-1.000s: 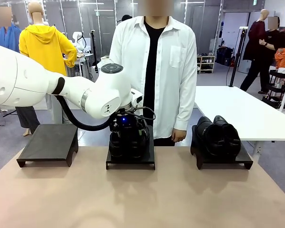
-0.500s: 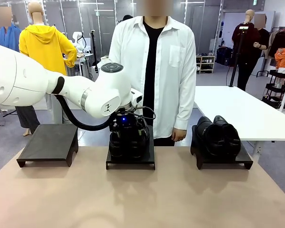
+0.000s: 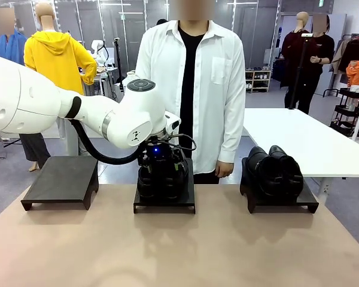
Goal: Place the shoes on the stand as instructed by the person.
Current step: Pick up another pair of Shoes and place it on the Shoes Stand indicated by the person.
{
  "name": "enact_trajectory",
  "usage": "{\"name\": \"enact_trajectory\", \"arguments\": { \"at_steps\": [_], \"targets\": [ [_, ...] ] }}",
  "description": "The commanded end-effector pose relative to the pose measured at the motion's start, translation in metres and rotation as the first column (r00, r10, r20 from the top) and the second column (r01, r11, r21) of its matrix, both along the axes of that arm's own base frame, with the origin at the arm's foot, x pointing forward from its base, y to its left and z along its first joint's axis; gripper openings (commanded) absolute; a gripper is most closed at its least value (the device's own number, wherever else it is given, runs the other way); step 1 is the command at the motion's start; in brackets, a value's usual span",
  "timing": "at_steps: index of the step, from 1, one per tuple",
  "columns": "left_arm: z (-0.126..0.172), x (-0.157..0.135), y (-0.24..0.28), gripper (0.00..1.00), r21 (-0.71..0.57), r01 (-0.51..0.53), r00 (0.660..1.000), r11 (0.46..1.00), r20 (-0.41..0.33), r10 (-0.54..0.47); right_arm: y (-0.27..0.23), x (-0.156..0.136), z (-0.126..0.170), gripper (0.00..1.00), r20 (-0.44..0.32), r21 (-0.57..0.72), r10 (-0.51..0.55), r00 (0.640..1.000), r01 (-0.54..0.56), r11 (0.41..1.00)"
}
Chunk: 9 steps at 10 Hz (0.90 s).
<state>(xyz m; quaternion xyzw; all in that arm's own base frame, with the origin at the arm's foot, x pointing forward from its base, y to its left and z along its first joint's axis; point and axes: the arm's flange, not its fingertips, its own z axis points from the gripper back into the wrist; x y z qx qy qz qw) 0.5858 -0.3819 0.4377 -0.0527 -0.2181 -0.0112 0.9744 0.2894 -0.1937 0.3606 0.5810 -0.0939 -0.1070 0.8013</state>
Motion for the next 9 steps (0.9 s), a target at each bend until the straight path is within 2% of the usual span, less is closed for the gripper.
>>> {"name": "enact_trajectory", "arguments": {
  "at_steps": [1,6,7,9],
  "targets": [
    [-0.001,0.001,0.001,1.00,-0.001,0.009,1.000,1.000,0.009,-0.009,0.000,-0.002,0.000,1.00,0.009,-0.014,-0.002,1.000,0.002,1.000],
    [0.000,0.000,0.000,1.00,0.000,0.000,1.000,1.000,0.000,0.000,0.000,-0.002,0.000,1.00,0.009,-0.014,-0.002,1.000,0.002,1.000],
    [0.025,-0.005,0.009,1.00,0.038,0.032,0.999,0.999,-0.008,-0.032,0.000,-0.002,0.000,1.00,0.009,-0.014,-0.002,1.000,0.002,1.000],
    [0.073,-0.043,0.030,1.00,0.060,0.043,0.999,0.997,-0.020,-0.041,0.000,-0.002,0.000,1.00,0.009,-0.014,-0.002,1.000,0.002,1.000]
  ]
}}
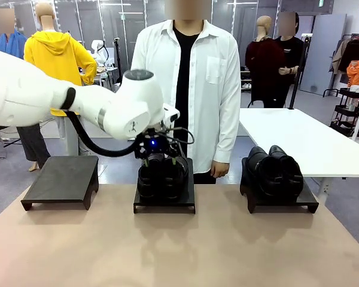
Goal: Place the shoes on the stand as instructed by the person.
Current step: Pick up another pair of Shoes and place it on the Shoes Stand indicated by the person.
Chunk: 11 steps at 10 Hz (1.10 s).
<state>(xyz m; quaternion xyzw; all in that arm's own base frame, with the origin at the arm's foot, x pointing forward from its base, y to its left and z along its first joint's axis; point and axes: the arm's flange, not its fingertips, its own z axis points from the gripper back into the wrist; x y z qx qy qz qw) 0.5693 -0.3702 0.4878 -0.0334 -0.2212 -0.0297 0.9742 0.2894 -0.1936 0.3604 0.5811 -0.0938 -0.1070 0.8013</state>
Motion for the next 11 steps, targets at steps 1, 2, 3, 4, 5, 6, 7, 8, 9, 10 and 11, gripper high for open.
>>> {"name": "enact_trajectory", "arguments": {
  "at_steps": [1,2,3,4,5,6,7,8,9,10,11],
  "targets": [
    [0.042,-0.050,0.033,1.00,-0.031,0.014,0.999,0.999,-0.035,-0.015,0.000,-0.002,0.000,1.00,0.010,-0.014,-0.002,1.000,0.002,1.000],
    [0.056,-0.074,0.051,1.00,-0.060,0.005,0.999,0.998,-0.049,-0.008,0.000,-0.002,0.000,1.00,0.010,-0.014,-0.002,1.000,0.002,1.000],
    [0.067,-0.096,0.075,1.00,-0.112,0.002,0.998,0.994,-0.059,-0.009,0.000,-0.002,0.000,1.00,0.010,-0.014,-0.002,1.000,0.002,1.000],
    [0.077,-0.121,0.108,1.00,-0.161,0.019,0.994,0.987,-0.103,-0.036,0.000,-0.002,0.000,1.00,0.010,-0.014,-0.002,1.000,0.002,1.000],
    [0.088,-0.142,0.140,1.00,-0.195,0.054,0.990,0.979,-0.116,-0.078,0.000,-0.002,0.000,1.00,0.010,-0.014,-0.002,1.000,0.002,1.000],
    [0.097,-0.161,0.169,1.00,-0.262,0.068,0.990,0.963,-0.100,-0.097,0.000,-0.002,0.000,1.00,0.010,-0.014,-0.002,1.000,0.002,1.000],
    [0.101,-0.176,0.196,1.00,-0.328,0.057,0.993,0.943,-0.082,-0.089,0.000,-0.002,0.000,1.00,0.010,-0.014,-0.002,1.000,0.002,1.000],
    [0.101,-0.193,0.224,1.00,-0.407,0.043,0.995,0.912,-0.065,-0.076,0.000,-0.002,0.000,1.00,0.010,-0.014,-0.002,1.000,0.002,1.000],
    [0.098,-0.205,0.247,1.00,-0.466,0.031,0.996,0.884,-0.058,-0.066,0.000,-0.002,0.000,1.00,0.010,-0.014,-0.002,1.000,0.002,1.000],
    [0.093,-0.217,0.272,1.00,-0.528,0.023,0.997,0.849,-0.050,-0.058,0.000,-0.002,0.000,1.00,0.010,-0.014,-0.002,1.000,0.002,1.000],
    [0.084,-0.228,0.301,1.00,-0.593,0.000,0.998,0.805,-0.049,-0.036,0.000,-0.002,0.000,1.00,0.010,-0.014,-0.002,1.000,0.002,1.000]
  ]
}}
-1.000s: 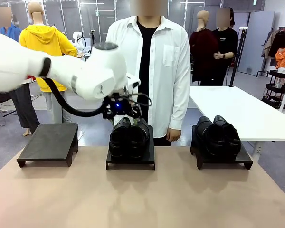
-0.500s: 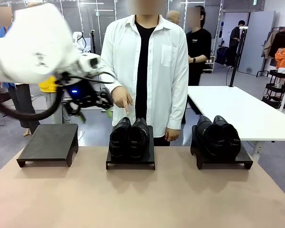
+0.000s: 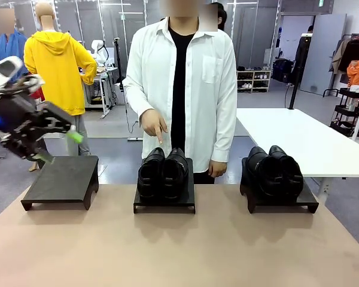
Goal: Place the shoes on the stand as instructed by the person.
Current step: Pick up another pair of Shoes and place it on the Shoes Stand indicated by the person.
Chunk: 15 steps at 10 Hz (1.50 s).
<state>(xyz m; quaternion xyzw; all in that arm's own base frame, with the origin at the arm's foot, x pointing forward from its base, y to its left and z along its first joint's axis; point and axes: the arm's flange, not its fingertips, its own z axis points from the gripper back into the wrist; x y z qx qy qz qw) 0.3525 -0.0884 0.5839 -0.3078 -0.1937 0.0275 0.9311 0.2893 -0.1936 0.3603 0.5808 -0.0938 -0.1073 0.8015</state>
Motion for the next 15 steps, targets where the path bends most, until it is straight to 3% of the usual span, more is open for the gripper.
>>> {"name": "enact_trajectory", "arguments": {
  "at_steps": [1,3,6,7,9,11,12,13,15],
  "targets": [
    [-0.026,-0.024,0.054,1.00,-0.176,-0.007,1.000,0.984,-0.006,0.006,0.000,-0.002,0.000,1.00,0.010,-0.013,-0.001,1.000,0.001,1.000],
    [-0.061,-0.046,0.112,1.00,-0.328,0.018,0.998,0.944,-0.055,-0.038,0.000,-0.002,0.000,1.00,0.010,-0.013,-0.001,1.000,0.001,1.000],
    [-0.113,-0.079,0.185,1.00,-0.537,0.096,0.995,0.838,0.033,-0.093,0.000,-0.002,0.000,1.00,0.010,-0.013,-0.001,1.000,0.001,1.000],
    [-0.136,-0.085,0.201,1.00,-0.558,0.091,0.996,0.825,0.031,-0.089,0.000,-0.002,0.000,1.00,0.010,-0.013,-0.001,1.000,0.001,1.000],
    [-0.170,-0.104,0.231,1.00,-0.656,0.090,0.996,0.750,0.045,-0.081,0.000,-0.002,0.000,1.00,0.010,-0.013,-0.001,1.000,0.001,1.000],
    [-0.200,-0.116,0.250,1.00,-0.696,0.022,1.000,0.718,0.002,-0.029,0.000,-0.002,0.000,1.00,0.010,-0.013,-0.001,1.000,0.001,1.000],
    [-0.213,-0.123,0.253,1.00,-0.713,0.049,0.999,0.699,0.023,-0.046,0.000,-0.002,0.000,1.00,0.010,-0.013,-0.001,1.000,0.001,1.000],
    [-0.218,-0.127,0.255,1.00,-0.726,0.076,0.997,0.684,0.050,-0.058,0.000,-0.002,0.000,1.00,0.010,-0.013,-0.001,1.000,0.001,1.000],
    [-0.225,-0.123,0.255,1.00,-0.731,0.062,0.998,0.680,0.029,-0.060,0.000,-0.002,0.000,1.00,0.010,-0.013,-0.001,1.000,0.001,1.000]
  ]
}}
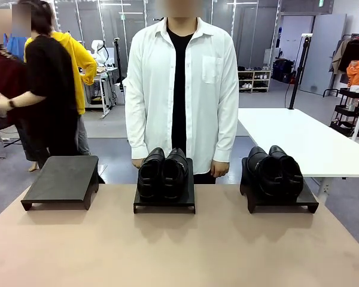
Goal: Place the shoes on the stand as instructed by the person.
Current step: Pick up another pair of Shoes and place it on the Shoes Stand indicated by the person.
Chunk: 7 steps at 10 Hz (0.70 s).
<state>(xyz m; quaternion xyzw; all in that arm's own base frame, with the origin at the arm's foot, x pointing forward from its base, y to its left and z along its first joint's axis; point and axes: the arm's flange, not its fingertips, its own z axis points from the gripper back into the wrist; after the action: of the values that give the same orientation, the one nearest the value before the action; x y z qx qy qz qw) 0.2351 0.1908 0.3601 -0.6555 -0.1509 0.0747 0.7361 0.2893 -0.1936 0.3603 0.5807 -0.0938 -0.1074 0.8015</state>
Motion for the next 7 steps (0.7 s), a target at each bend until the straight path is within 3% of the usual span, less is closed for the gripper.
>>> {"name": "enact_trajectory", "arguments": {
  "at_steps": [1,2,7],
  "targets": [
    [0.000,0.000,-0.031,1.00,0.016,-0.021,1.000,1.000,-0.009,0.021,0.000,-0.002,0.000,1.00,0.010,-0.013,-0.001,1.000,0.001,1.000],
    [0.000,0.000,0.000,1.00,0.000,0.000,1.000,1.000,0.000,0.000,0.000,-0.002,0.000,1.00,0.010,-0.013,-0.001,1.000,0.001,1.000],
    [0.000,0.000,0.000,1.00,0.000,0.000,1.000,1.000,0.000,0.000,0.000,-0.002,0.000,1.00,0.010,-0.013,-0.001,1.000,0.001,1.000]
  ]
}}
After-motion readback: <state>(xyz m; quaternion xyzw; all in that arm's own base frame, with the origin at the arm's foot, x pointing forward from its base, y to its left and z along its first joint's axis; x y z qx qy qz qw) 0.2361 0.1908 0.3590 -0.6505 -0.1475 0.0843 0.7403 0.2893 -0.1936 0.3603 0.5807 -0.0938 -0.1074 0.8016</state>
